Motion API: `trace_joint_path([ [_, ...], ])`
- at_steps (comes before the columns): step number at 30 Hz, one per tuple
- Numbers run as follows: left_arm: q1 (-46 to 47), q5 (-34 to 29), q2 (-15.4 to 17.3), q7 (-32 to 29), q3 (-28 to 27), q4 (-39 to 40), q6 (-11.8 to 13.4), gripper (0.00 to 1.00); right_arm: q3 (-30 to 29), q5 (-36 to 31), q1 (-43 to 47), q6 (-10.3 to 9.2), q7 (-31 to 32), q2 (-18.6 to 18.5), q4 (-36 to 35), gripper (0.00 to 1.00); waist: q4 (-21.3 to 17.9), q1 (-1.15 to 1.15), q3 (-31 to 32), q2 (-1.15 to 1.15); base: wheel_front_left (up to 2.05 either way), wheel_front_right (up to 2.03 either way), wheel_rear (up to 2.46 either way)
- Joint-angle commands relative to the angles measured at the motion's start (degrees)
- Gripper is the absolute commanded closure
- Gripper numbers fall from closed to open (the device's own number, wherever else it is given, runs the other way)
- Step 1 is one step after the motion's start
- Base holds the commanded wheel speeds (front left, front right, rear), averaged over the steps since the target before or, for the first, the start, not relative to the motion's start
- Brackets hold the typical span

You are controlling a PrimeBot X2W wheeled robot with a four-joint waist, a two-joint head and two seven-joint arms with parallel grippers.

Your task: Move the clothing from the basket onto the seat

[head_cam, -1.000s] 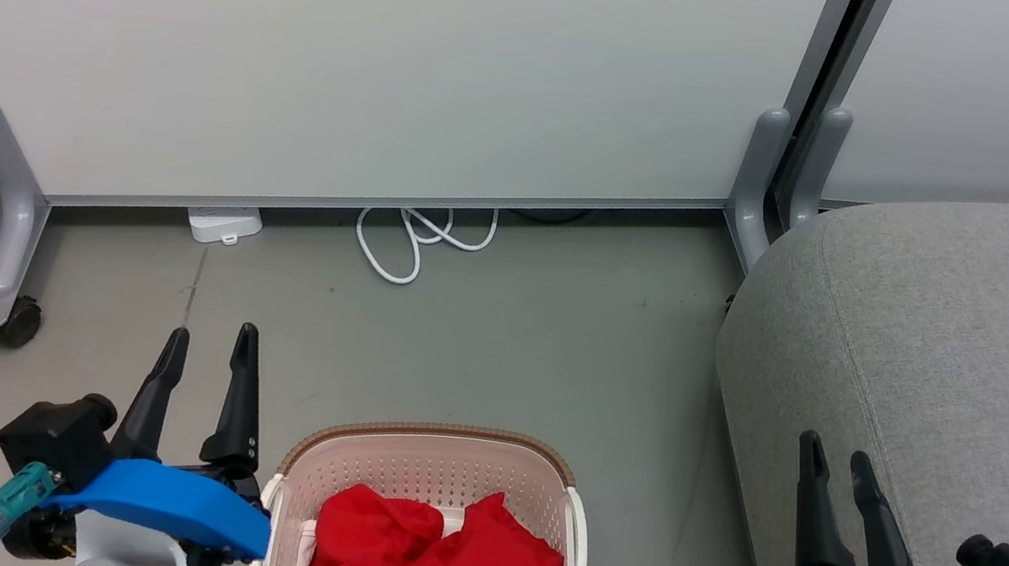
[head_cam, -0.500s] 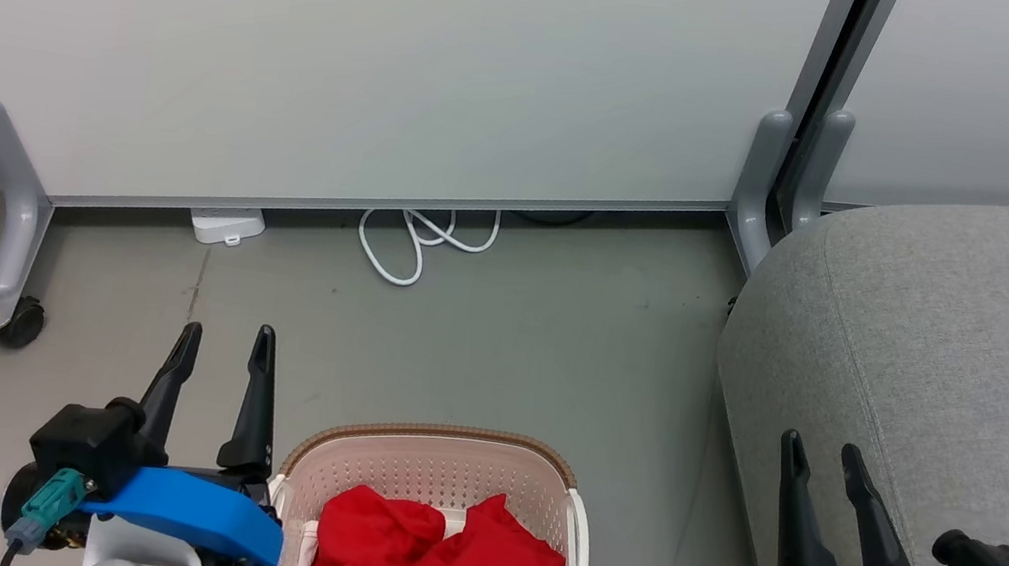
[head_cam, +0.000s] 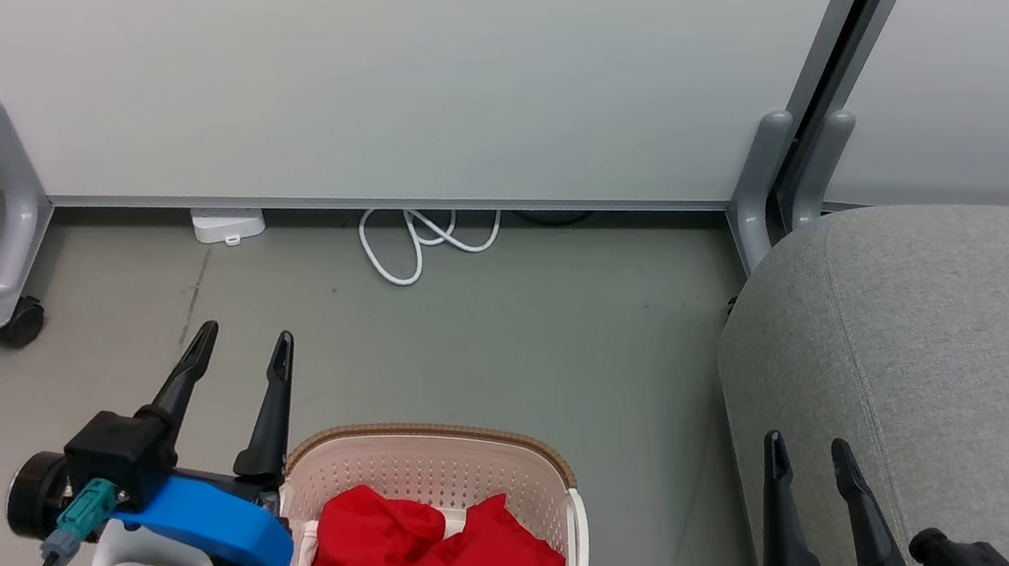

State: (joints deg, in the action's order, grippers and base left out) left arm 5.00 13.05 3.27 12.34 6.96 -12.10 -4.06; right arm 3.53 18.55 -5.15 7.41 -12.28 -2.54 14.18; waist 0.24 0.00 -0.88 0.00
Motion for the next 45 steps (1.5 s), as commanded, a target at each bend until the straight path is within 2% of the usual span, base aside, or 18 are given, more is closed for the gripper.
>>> trace_joint_path([
  [1, 1.03, -1.18, 0.03, 0.52, 0.26, 0.13, -0.23, 0.00, 0.17, -1.35, -0.99, 0.11, -0.64, -0.44, 0.00, 0.00, -0.01, 0.00, -0.03, 0.00, 0.00, 0.00, 0.00],
  [24, 1.20, -11.40, -0.31, 2.97, 0.88, -0.37, -0.27, 0.00, 1.00, -10.25, -0.95, 0.10, -3.06, -0.51, 0.31, 0.00, 0.14, 0.00, -0.41, 0.00, 0.00, 0.00, 0.00],
  [37, 1.23, -10.90, -0.38, 2.95, 0.60, -0.76, -0.51, 0.00, 0.96, -9.67, -1.08, 0.09, -2.99, -0.50, 0.64, 0.00, 0.33, 0.00, -0.47, 0.00, 0.00, 0.00, 0.00],
  [41, 2.26, -11.60, -0.28, 2.94, 2.08, -2.11, -1.45, 0.00, 1.02, -9.62, -1.35, 0.09, -2.98, -0.50, 0.60, 0.00, 0.31, 0.00, -0.72, 0.00, 0.00, 0.00, 0.00],
  [45, 5.00, -12.39, 1.16, 2.94, 5.01, -5.41, -2.65, 0.00, 1.32, -9.65, -2.01, 0.09, -2.97, -0.49, 0.39, 0.00, 0.01, 0.00, -1.83, 0.00, 0.00, 0.00, 0.00],
])
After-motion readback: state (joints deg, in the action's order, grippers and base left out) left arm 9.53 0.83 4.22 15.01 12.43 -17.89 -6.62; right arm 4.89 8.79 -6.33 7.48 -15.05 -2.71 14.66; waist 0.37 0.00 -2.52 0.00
